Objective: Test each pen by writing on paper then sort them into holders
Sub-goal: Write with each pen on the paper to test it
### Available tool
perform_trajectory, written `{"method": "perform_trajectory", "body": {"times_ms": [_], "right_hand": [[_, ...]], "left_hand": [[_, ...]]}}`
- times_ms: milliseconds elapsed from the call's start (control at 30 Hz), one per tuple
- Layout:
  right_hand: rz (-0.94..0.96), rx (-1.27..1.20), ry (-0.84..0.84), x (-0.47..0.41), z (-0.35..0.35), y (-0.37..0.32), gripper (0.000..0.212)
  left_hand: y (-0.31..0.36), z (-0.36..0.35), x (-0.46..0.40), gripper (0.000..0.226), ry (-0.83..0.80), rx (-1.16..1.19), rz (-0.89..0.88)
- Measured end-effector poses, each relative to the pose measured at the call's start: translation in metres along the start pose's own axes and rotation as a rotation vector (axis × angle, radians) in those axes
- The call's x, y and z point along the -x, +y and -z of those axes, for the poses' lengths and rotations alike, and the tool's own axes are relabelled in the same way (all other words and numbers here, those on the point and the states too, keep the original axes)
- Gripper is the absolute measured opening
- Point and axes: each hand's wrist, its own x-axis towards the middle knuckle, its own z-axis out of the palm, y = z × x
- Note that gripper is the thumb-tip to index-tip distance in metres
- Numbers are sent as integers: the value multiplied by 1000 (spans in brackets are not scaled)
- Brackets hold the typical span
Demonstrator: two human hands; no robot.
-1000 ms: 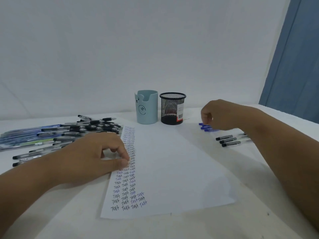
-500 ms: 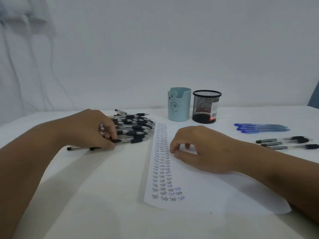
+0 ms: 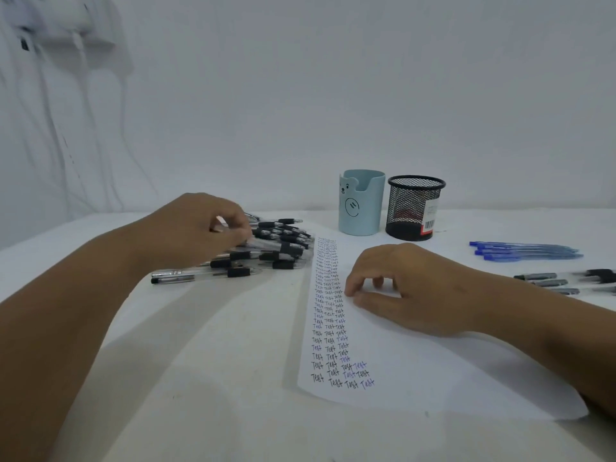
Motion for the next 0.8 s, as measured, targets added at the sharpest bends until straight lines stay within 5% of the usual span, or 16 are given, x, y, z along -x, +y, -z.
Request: {"method": "perform_trajectory", "body": {"times_ms": [167,233,500,800], "right_hand": [[-9,-10,-5,1,0,1,11],[-12,-14,-6,1,0,1,11],[-31,-21,-11,1,0,2,9],[-45,7,1,1,3,-3,13]], "left_hand": [[13,-1,0,6,230,654,-18],[20,-4,-3,20,294,1040,39],[48,-29,-3,42,109,1959,201],[60,-27,5,32,82,2033,126]]}}
